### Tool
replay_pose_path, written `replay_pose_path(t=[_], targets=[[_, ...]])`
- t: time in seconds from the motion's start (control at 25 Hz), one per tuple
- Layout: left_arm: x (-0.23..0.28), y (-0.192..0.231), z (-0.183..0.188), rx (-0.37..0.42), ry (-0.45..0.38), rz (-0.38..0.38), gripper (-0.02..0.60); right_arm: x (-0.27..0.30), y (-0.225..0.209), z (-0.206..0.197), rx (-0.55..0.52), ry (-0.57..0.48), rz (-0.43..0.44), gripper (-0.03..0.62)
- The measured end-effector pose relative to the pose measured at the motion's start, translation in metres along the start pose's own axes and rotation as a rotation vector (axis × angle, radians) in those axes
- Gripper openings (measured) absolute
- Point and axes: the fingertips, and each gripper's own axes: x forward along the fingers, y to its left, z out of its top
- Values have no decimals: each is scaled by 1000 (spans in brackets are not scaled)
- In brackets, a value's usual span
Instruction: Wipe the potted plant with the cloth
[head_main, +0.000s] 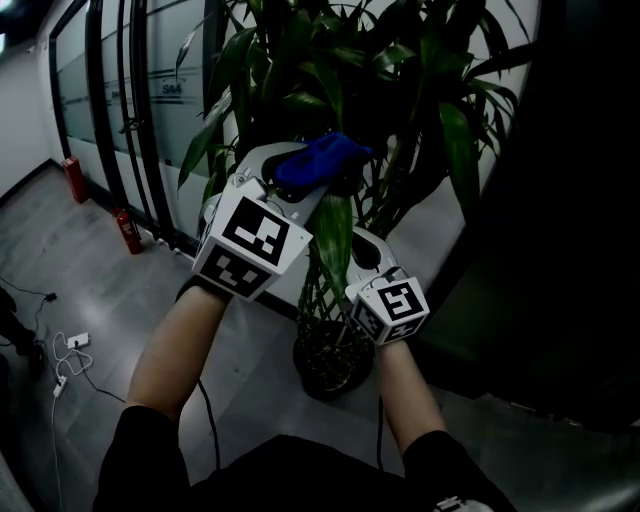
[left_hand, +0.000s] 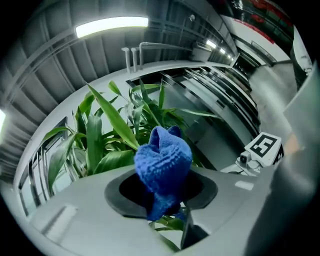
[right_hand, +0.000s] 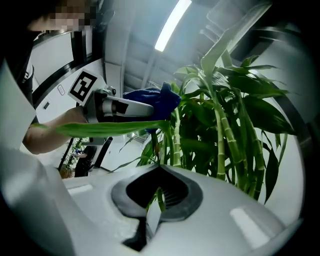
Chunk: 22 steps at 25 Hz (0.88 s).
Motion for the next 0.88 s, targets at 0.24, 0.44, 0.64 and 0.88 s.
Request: replay_pose_path(t=[0.24,0.44,0.64,0.88], targets=[[8,-20,-15,67,61,-63,152,3,-1,7,-33,-24,0,3],[4,-45,-25,122,96,-128,153,-4,5,8,-36,-50,16,3],[-8,-70,-31,175,111,-161,153,-12,17,14,-30,-64,32,3],[-19,-87,-34,168,108,-182,152,-22,29,12,-36,-60,22,3]])
